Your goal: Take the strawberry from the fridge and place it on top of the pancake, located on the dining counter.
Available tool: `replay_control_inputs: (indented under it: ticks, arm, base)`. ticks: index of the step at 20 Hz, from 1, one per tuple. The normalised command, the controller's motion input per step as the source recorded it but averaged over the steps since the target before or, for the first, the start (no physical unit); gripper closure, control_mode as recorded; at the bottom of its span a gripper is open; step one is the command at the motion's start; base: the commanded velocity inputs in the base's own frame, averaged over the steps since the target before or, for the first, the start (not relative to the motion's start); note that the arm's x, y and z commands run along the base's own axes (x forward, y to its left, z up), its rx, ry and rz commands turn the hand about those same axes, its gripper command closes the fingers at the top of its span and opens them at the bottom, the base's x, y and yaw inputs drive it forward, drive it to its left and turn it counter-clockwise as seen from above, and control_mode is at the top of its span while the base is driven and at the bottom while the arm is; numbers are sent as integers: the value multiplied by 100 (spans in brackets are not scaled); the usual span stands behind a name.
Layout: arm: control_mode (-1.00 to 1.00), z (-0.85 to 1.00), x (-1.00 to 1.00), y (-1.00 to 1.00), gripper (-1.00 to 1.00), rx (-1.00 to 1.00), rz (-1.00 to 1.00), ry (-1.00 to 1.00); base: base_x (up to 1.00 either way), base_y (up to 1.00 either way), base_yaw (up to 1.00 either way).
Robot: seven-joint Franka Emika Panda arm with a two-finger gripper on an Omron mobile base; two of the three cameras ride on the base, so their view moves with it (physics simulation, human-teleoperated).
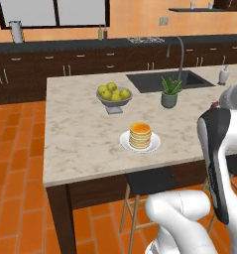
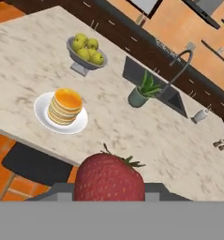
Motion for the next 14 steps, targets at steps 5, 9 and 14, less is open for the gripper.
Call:
replay_control_inputs:
  ticks: [5, 9, 14]
  arm:
    - [-100, -37, 100, 99, 100, 12, -5, 31]
    - [-100, -79, 74, 62, 100, 25, -1, 26]
    - [-100, -80, 50, 14, 100, 18, -1, 11]
  base:
    - [0, 0, 0]
    - [0, 0, 0]
    - [0, 0, 0]
